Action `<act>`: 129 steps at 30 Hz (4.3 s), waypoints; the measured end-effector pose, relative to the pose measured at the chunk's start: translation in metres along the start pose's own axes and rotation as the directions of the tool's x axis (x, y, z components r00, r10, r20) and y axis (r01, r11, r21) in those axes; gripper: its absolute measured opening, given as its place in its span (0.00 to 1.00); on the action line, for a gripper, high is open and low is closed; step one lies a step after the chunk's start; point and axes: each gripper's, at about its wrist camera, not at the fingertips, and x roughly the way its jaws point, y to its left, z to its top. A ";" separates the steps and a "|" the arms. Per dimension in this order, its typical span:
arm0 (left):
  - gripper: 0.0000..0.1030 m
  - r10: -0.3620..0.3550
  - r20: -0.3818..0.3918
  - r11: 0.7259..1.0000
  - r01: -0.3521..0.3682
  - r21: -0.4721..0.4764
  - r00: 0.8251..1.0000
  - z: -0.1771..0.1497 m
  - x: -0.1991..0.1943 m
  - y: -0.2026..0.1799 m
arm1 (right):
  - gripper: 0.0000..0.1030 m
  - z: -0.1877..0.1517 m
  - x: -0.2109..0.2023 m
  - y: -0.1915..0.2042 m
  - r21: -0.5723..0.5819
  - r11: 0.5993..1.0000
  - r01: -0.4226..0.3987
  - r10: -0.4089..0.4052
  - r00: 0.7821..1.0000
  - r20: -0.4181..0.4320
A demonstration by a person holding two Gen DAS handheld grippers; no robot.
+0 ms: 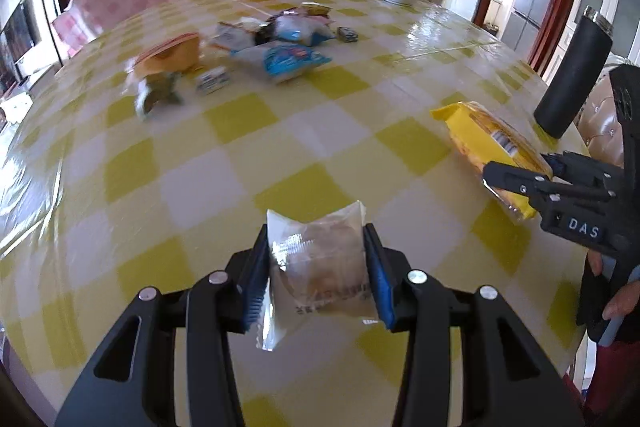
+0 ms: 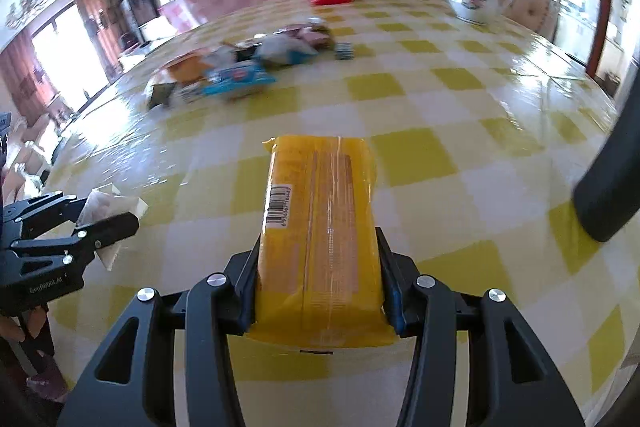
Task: Organize snacks
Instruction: 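Carry both snacks to the white box and open both grippers, then grasp the blue-and-pink snack bag with the right gripper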
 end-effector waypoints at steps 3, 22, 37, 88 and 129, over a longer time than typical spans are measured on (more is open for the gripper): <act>0.43 0.010 0.006 1.000 -0.010 -0.023 1.000 -0.018 -0.014 0.018 | 0.46 -0.001 0.001 0.025 -0.041 0.999 -0.024 0.024 1.000 -0.009; 0.44 0.128 0.028 0.987 -0.125 -0.101 0.991 -0.091 -0.097 0.104 | 0.58 0.006 0.039 0.155 -0.281 0.959 -0.041 0.019 0.996 -0.082; 0.44 0.280 -0.016 0.935 -0.276 -0.224 0.960 -0.152 -0.152 0.184 | 0.45 -0.011 -0.003 0.278 -0.476 0.849 -0.230 0.240 0.970 -0.042; 0.96 0.199 0.062 0.956 -0.179 -0.231 0.978 -0.003 -0.037 0.106 | 0.84 0.022 -0.012 0.062 0.012 0.976 -0.218 0.218 0.975 0.035; 0.98 0.266 -0.026 0.851 -0.247 -0.464 0.964 0.102 0.087 0.159 | 0.51 0.109 0.117 0.048 -0.222 0.973 -0.066 0.056 0.997 -0.055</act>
